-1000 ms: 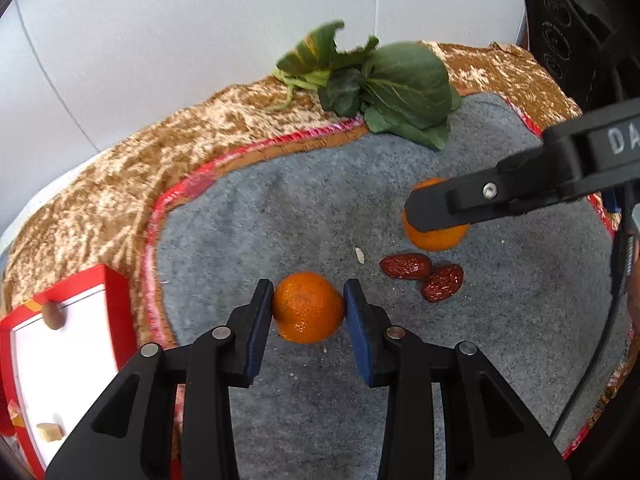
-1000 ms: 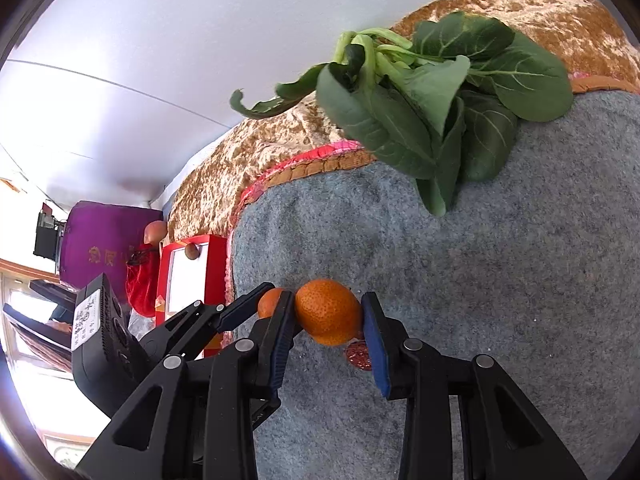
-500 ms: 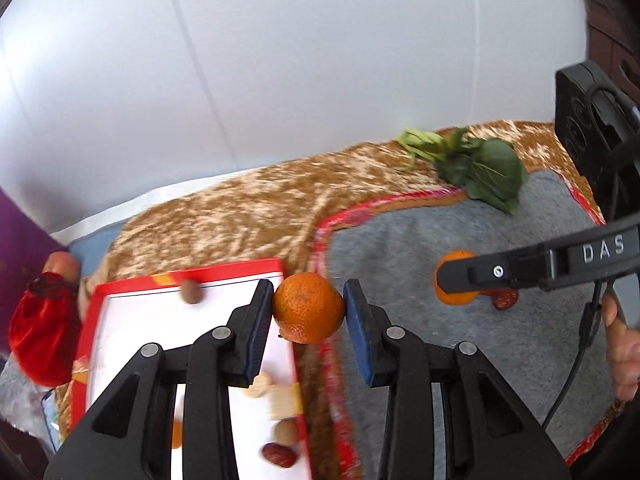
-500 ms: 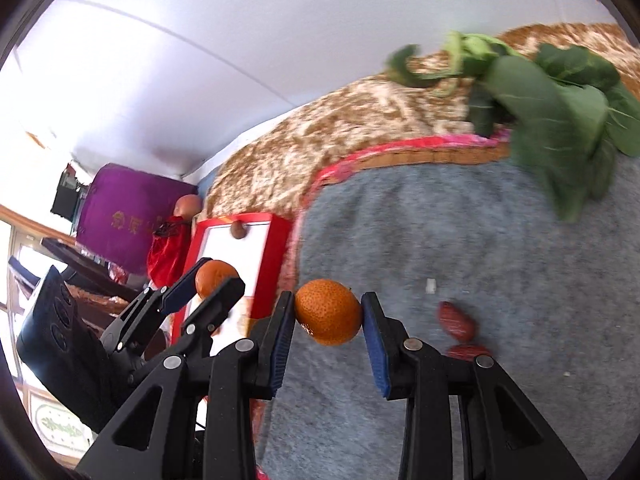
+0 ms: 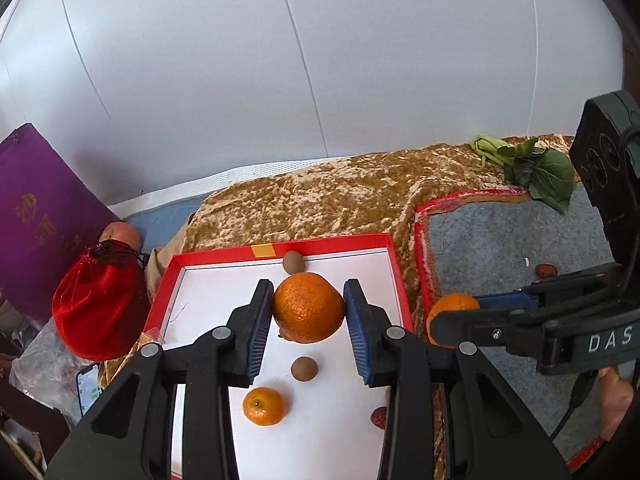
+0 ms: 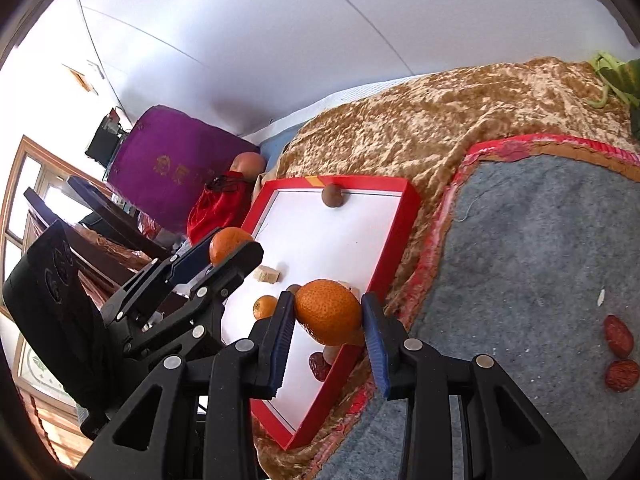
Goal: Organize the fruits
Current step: 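Carry both mandarins to the white tray and lower them inside, then open both tools to release the mandarins in the tray, then move both tools back over the two red dates on the mat, then grasp a red date with the right tool while the left tool grasps the other date, then carry both red dates to the white tray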
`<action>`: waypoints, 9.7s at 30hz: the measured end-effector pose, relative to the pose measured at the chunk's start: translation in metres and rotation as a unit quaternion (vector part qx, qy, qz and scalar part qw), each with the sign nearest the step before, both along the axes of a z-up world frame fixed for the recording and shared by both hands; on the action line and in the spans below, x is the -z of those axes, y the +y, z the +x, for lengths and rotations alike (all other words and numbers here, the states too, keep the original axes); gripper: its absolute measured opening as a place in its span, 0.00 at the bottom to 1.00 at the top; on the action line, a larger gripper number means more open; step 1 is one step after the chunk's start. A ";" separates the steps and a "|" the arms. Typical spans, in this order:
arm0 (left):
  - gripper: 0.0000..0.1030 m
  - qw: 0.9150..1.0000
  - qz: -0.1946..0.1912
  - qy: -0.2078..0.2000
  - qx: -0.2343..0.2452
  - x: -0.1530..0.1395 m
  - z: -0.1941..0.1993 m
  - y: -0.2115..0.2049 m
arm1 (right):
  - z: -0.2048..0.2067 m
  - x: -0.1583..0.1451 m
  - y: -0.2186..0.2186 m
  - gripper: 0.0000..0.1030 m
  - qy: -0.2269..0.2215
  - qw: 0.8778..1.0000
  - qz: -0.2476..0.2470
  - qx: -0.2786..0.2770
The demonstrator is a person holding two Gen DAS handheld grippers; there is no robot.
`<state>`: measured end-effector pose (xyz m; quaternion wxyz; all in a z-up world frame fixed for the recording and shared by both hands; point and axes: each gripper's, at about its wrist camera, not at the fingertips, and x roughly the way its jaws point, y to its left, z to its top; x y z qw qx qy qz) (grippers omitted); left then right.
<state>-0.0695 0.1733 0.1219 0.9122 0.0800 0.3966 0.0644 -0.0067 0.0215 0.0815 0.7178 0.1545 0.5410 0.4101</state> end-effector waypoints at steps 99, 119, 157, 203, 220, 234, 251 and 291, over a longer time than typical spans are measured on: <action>0.33 0.994 -0.025 0.101 -0.044 0.039 0.017 0.041 | -0.090 0.033 0.084 0.33 -0.107 0.979 -0.115 -0.130; 0.46 0.990 -0.032 0.106 -0.081 0.041 0.018 0.052 | -0.095 0.025 0.083 0.36 -0.120 0.977 -0.118 -0.131; 0.70 0.993 -0.021 0.083 -0.078 0.030 0.047 -0.001 | -0.043 -0.012 -0.006 0.45 -0.101 0.990 -0.100 -0.008; 0.70 0.992 0.052 0.098 0.060 0.044 0.055 -0.111 | 0.030 0.044 -0.166 0.41 0.094 0.971 -0.161 0.148; 0.70 0.994 0.045 0.084 0.057 0.034 0.044 -0.095 | 0.028 0.051 -0.121 0.31 0.045 0.957 -0.254 0.134; 0.70 0.987 0.028 0.084 0.135 0.048 0.049 -0.154 | 0.033 0.034 -0.170 0.31 0.027 0.951 -0.255 0.175; 0.70 0.970 -0.057 0.133 0.197 0.076 0.062 -0.202 | 0.027 0.043 -0.204 0.31 0.040 0.949 -0.255 0.181; 0.30 0.966 -0.073 0.122 0.215 0.068 0.054 -0.195 | 0.022 0.036 -0.208 0.31 0.053 0.960 -0.215 0.170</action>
